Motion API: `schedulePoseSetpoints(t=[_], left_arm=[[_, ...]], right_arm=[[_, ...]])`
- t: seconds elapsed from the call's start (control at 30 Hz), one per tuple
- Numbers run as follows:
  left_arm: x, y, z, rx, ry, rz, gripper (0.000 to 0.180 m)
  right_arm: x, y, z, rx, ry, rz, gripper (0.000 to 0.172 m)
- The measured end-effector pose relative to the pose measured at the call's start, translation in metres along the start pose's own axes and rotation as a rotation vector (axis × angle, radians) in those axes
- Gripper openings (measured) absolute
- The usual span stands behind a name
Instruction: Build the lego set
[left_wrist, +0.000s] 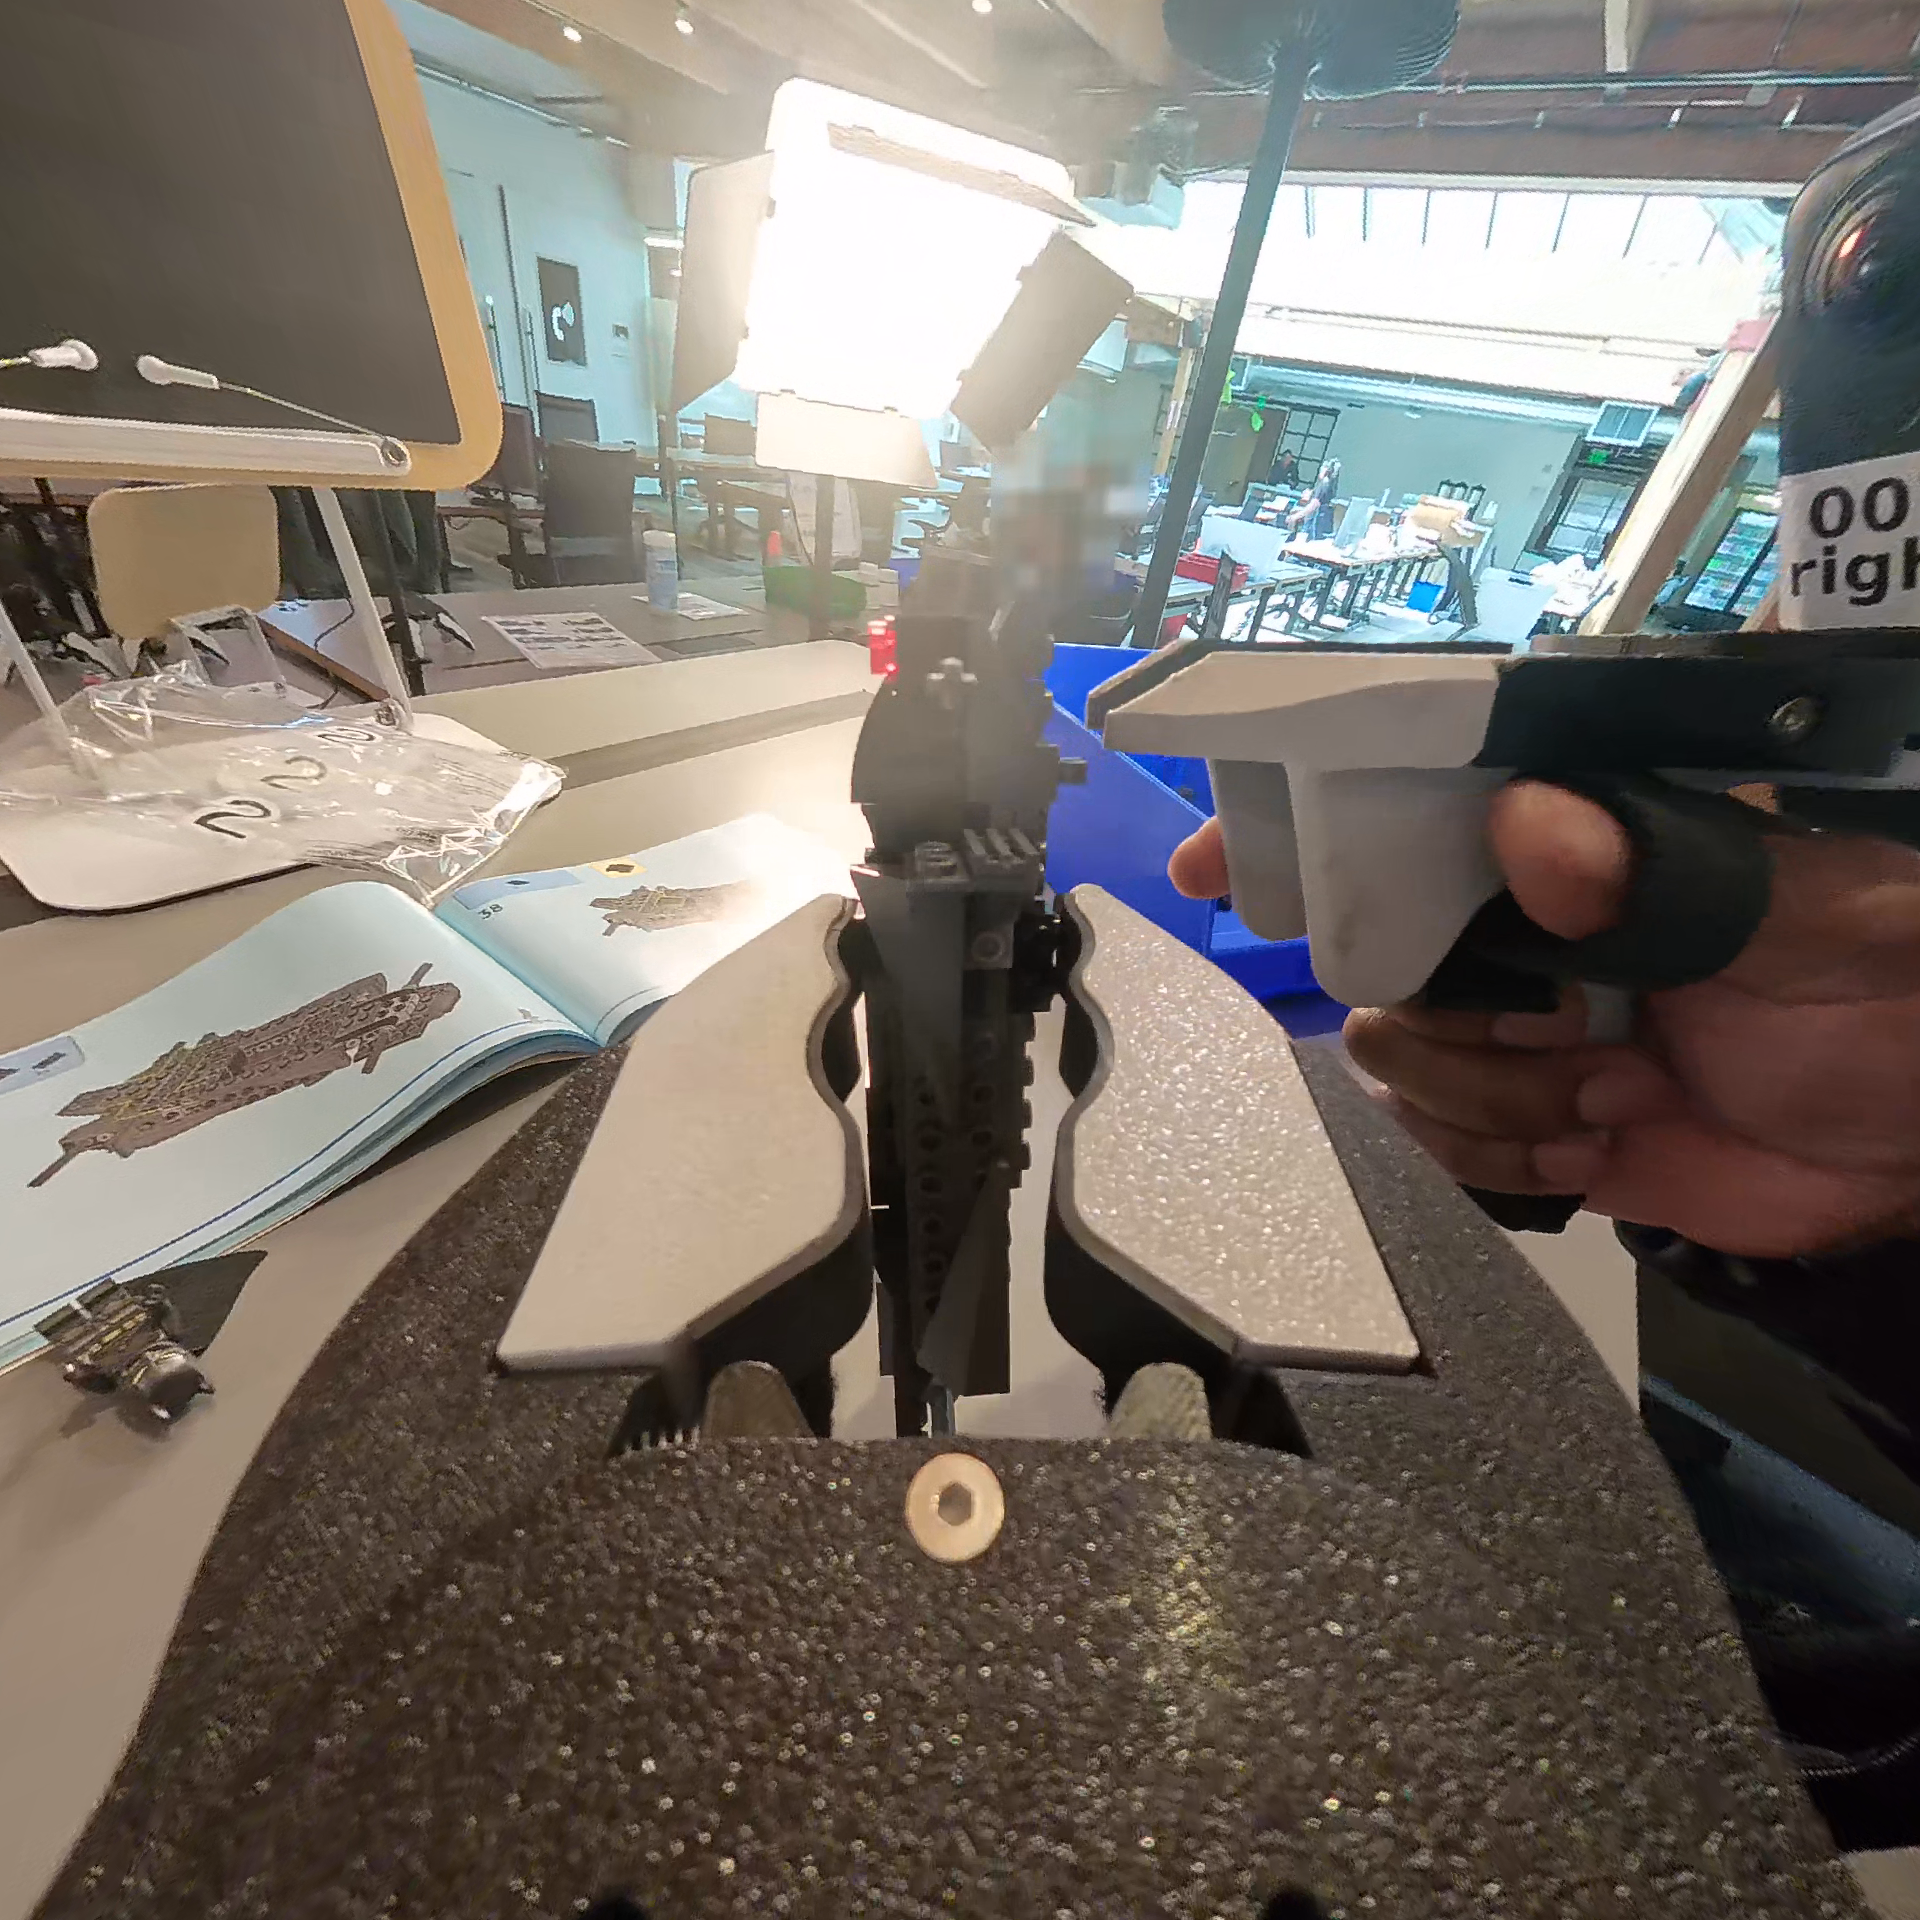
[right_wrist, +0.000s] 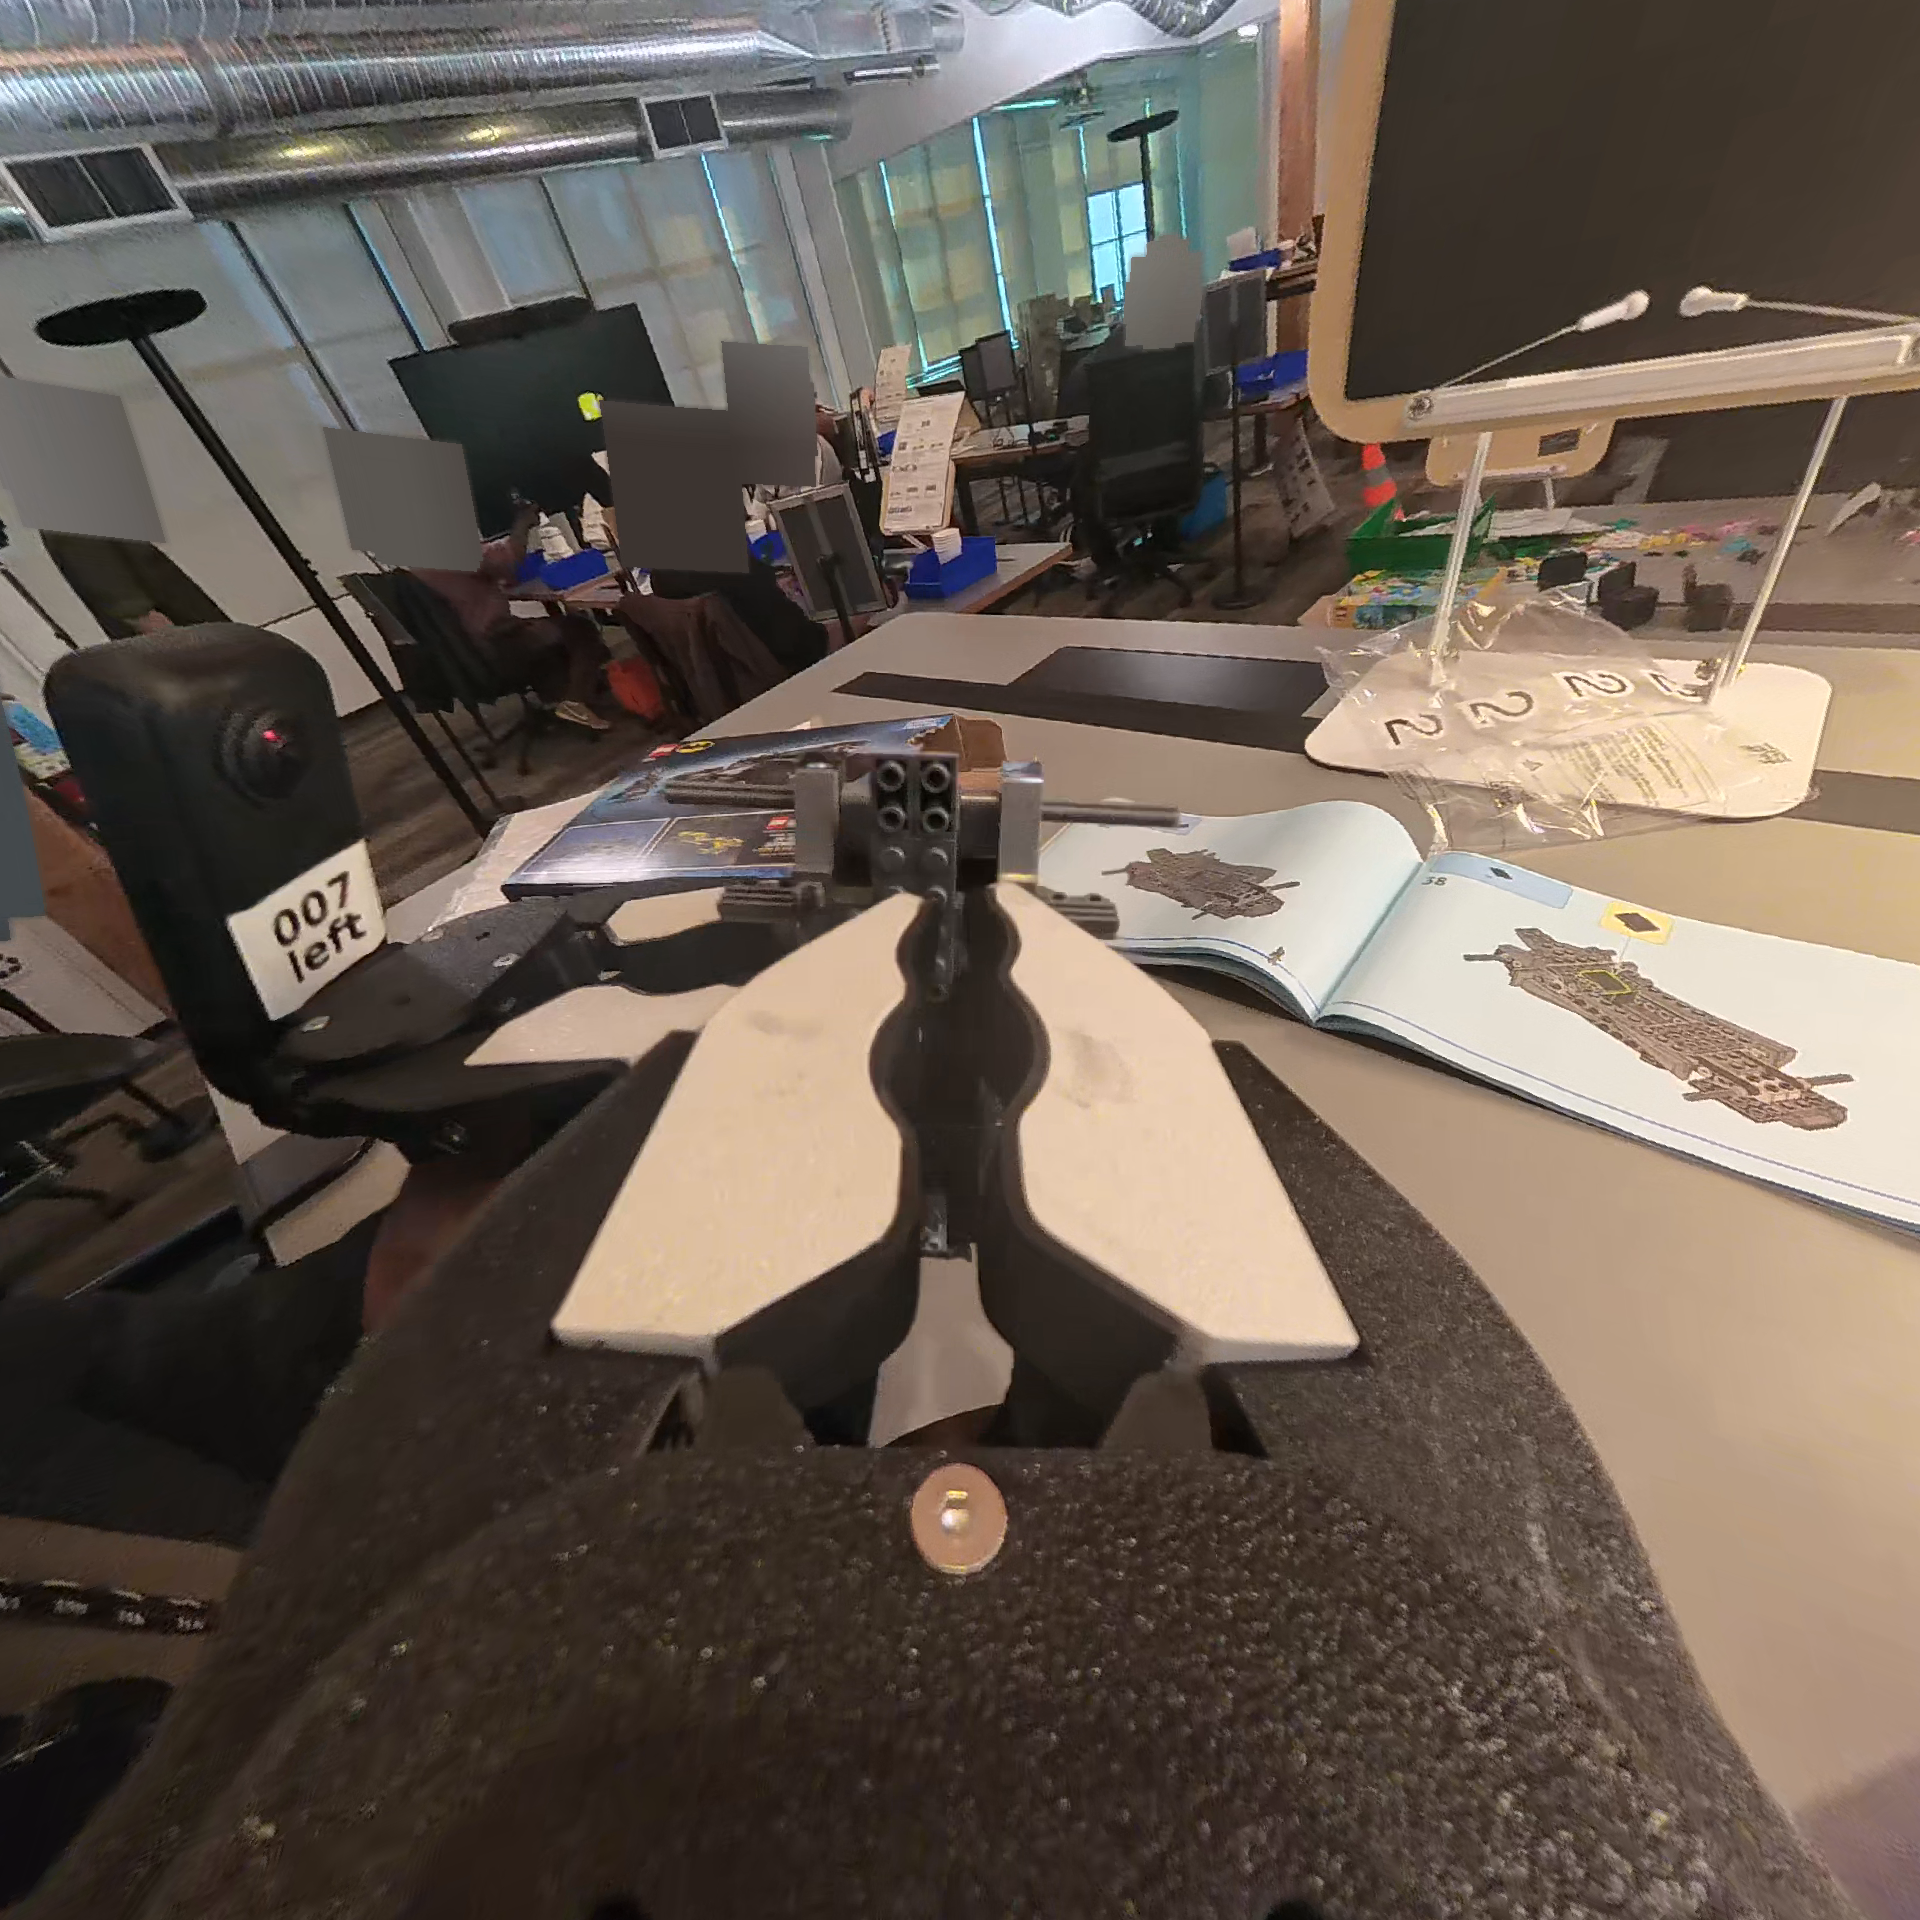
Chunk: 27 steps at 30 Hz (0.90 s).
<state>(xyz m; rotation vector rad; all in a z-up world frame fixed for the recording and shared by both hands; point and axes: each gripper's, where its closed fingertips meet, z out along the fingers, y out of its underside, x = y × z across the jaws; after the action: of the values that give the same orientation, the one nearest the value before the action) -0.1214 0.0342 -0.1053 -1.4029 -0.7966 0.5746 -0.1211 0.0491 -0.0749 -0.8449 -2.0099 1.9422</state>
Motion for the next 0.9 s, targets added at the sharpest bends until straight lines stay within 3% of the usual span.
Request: schedulePoseSetpoints(t=[0.2,0.57,0.9], left_arm=[[0.0018,0.0001,0.0008,-0.005,-0.024,0.044,0.036],[0.0011,0.0025,0.0017,-0.022,-0.082,0.15,0.036],[0.0039,0.0015,0.002,-0.012,-0.109,0.223,0.035]], right_arm=[[-0.0038,-0.0009,0.0037,0.007,0.004,0.008,0.017],[-0.0038,-0.001,0.0061,0.02,0.011,0.047,0.023],[-0.003,0.0015,0.006,0.031,0.009,0.078,0.017]])
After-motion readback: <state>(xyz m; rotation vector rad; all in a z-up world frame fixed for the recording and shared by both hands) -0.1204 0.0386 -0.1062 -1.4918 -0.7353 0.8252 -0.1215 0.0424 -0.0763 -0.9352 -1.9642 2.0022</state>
